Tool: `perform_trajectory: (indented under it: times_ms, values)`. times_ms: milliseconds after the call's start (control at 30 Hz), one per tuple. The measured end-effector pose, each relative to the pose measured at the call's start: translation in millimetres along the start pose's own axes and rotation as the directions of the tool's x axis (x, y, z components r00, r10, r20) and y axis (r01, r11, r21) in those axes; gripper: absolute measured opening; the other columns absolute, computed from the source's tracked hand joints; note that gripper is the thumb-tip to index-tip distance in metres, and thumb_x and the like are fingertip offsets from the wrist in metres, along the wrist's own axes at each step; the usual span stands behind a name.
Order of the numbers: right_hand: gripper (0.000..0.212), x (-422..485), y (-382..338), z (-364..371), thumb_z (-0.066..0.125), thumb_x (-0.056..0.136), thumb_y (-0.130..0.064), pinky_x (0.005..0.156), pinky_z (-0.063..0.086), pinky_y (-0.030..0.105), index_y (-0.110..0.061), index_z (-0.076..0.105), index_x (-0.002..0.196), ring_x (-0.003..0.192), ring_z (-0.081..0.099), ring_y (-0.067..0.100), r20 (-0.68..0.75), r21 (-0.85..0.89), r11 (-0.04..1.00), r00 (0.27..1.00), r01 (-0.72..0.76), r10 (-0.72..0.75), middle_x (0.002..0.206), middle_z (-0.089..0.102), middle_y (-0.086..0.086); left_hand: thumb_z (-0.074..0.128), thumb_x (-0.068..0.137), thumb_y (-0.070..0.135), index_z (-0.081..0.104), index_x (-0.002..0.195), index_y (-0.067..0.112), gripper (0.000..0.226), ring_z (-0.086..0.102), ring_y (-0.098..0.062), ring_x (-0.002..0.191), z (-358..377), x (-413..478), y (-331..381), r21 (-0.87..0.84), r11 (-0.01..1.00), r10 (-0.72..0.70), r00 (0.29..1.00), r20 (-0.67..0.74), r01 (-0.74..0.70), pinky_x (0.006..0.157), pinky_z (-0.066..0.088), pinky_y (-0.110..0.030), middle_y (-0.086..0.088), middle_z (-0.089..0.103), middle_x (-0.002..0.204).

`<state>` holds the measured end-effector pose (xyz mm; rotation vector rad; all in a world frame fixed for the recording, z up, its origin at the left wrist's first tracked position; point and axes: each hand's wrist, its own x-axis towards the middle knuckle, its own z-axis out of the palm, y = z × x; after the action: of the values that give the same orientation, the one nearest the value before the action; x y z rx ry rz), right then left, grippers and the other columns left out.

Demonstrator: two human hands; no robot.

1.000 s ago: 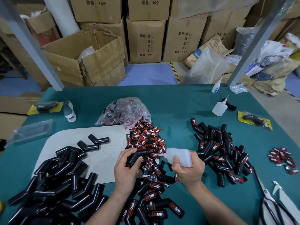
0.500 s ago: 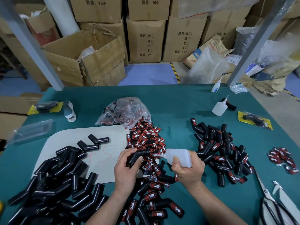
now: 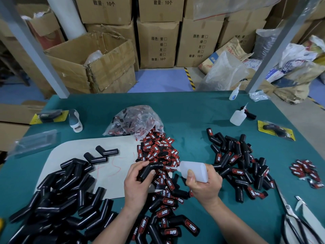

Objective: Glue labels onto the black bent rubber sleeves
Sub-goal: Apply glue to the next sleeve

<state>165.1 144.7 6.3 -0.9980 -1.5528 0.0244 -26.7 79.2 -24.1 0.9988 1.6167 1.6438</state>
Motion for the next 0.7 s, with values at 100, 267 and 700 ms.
perform_trajectory:
  times_ms: [100, 267, 700]
  values:
    - [0.057, 0.3, -1.5, 0.0, 0.053, 0.095, -0.051, 0.043, 0.04, 0.018, 0.001, 0.058, 0.072, 0.039, 0.054, 0.019, 0.011, -0.015, 1.0, 1.0, 0.015, -0.014, 0.052, 0.053, 0.008, 0.079, 0.086, 0.001, 0.074, 0.105, 0.049, 0.052, 0.066, -0.003, 0.109, -0.1, 0.1, -0.1, -0.002, 1.0, 0.008, 1.0, 0.007, -0.008, 0.087, 0.05, -0.01, 0.018, 0.067, 0.114]
    - [0.058, 2.6, -6.4, -0.5, 0.049, 0.096, -0.053, 0.042, 0.041, 0.021, 0.0, 0.059, 0.074, 0.039, 0.055, 0.018, 0.011, -0.028, 0.999, 1.0, 0.014, -0.014, 0.052, 0.055, 0.009, 0.08, 0.085, 0.001, 0.073, 0.104, 0.051, 0.054, 0.064, -0.002, 0.111, 0.8, 0.8, -0.3, 0.033, 0.999, 0.028, 1.0, 0.001, -0.028, 0.091, 0.047, -0.009, 0.019, 0.067, 0.114]
    - [0.069, 4.0, -5.2, -1.7, 0.051, 0.096, -0.054, 0.038, 0.04, 0.021, 0.007, 0.059, 0.065, 0.039, 0.054, 0.018, 0.022, -0.024, 0.999, 0.999, -0.026, 0.026, 0.051, 0.053, 0.007, 0.08, 0.086, 0.003, 0.073, 0.105, 0.049, 0.05, 0.066, -0.003, 0.109, -0.3, 0.4, -0.2, 0.01, 1.0, 0.005, 1.0, 0.008, -0.005, 0.088, 0.049, -0.009, 0.019, 0.068, 0.114]
